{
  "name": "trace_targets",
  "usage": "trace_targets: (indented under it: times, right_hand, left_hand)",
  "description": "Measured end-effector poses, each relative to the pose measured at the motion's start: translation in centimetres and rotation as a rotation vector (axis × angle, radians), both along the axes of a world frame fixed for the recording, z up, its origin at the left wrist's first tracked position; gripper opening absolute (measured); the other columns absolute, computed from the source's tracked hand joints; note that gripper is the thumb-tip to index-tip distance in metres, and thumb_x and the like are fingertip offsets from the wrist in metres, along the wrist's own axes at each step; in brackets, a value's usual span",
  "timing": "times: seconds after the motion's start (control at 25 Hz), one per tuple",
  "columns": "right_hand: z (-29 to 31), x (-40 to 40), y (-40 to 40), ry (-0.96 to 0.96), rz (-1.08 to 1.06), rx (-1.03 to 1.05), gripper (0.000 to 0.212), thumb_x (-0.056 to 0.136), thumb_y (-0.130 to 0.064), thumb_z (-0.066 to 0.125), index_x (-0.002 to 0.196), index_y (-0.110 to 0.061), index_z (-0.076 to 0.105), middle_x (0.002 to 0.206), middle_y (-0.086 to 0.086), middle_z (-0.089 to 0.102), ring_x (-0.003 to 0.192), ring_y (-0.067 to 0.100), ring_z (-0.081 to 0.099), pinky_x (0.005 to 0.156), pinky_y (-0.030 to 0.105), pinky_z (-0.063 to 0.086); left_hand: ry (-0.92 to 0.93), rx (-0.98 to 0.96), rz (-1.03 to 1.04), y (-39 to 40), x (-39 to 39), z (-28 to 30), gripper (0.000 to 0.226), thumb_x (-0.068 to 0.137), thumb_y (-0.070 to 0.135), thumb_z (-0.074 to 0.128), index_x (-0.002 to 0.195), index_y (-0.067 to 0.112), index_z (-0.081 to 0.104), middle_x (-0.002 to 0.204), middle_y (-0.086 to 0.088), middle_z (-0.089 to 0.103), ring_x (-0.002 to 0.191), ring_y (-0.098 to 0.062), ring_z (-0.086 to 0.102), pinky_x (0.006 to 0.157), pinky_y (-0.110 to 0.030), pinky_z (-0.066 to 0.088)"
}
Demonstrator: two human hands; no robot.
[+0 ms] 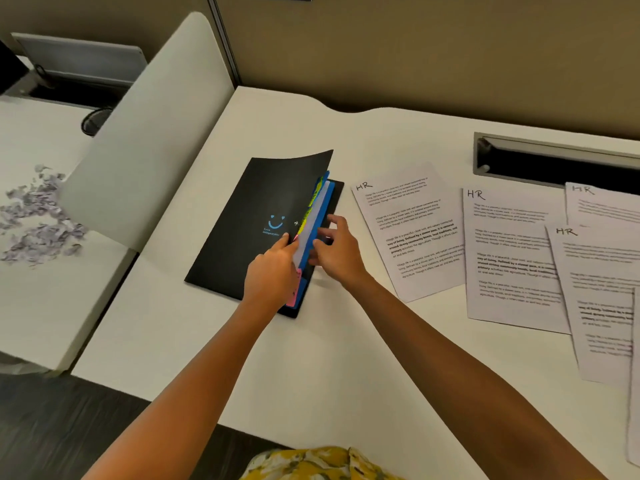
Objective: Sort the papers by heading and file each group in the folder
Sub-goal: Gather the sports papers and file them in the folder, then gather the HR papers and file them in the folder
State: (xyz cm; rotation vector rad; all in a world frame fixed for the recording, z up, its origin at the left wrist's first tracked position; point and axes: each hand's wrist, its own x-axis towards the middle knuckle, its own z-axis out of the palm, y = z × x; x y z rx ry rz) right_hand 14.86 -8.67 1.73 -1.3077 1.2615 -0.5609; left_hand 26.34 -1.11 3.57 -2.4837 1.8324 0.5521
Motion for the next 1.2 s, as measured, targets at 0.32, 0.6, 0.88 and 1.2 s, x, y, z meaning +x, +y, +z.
trace_targets:
  times: [0.32,0.6,0.88,1.2]
  right_hand:
    - [-0.6,-9.7,1.4,-0.051,-0.112,-0.019,0.027,0.095,-0.010,0.056,0.122,-0.016,0.054,0.108,0.004,0.069,0.081,0.019,0.072,0.078,0.033,0.059]
    - [-2.3,-20.5,2.0,0.134,-0.264,-0.230,0.030,0.093,-0.011,0.059,0.122,-0.017,0.054,0.111,-0.002,0.066,0.100,0.015,0.065,0.079,0.012,0.052]
    - [-3.8,-30.9,2.8,0.491,-0.199,-0.282,0.094,0.077,-0.053,0.073,0.149,-0.019,0.024,0.157,-0.001,0.027,0.143,0.016,0.027,0.117,0.035,0.028]
    - [-5.2,-33.5,2.2,0.564,-0.075,-0.154,0.118,0.073,-0.064,0.069,0.155,-0.018,-0.002,0.163,-0.004,-0.008,0.150,0.016,-0.005,0.122,0.037,0.009]
  left_hand:
    - [0.032,-0.109,0.195,-0.7,-1.8,0.2,0.009,0.085,0.024,0.064,0.092,0.027,0.066,0.139,-0.002,0.053,0.099,-0.028,0.064,0.074,-0.036,0.049]
    - [0.319,-0.504,0.093,-2.8,-10.5,1.4,0.026,0.083,0.021,0.067,0.108,0.020,0.060,0.118,0.001,0.057,0.110,-0.016,0.052,0.081,-0.023,0.041]
    - [0.560,-0.216,0.368,-7.0,-19.5,-2.5,0.071,0.074,0.030,0.078,0.132,0.009,0.042,0.132,-0.015,0.046,0.126,-0.031,0.042,0.100,-0.041,0.042]
    - [0.402,-0.044,0.781,-10.5,-22.5,-2.6,0.113,0.062,0.040,0.087,0.142,0.006,0.016,0.143,-0.019,0.026,0.130,-0.033,0.031,0.104,-0.045,0.037]
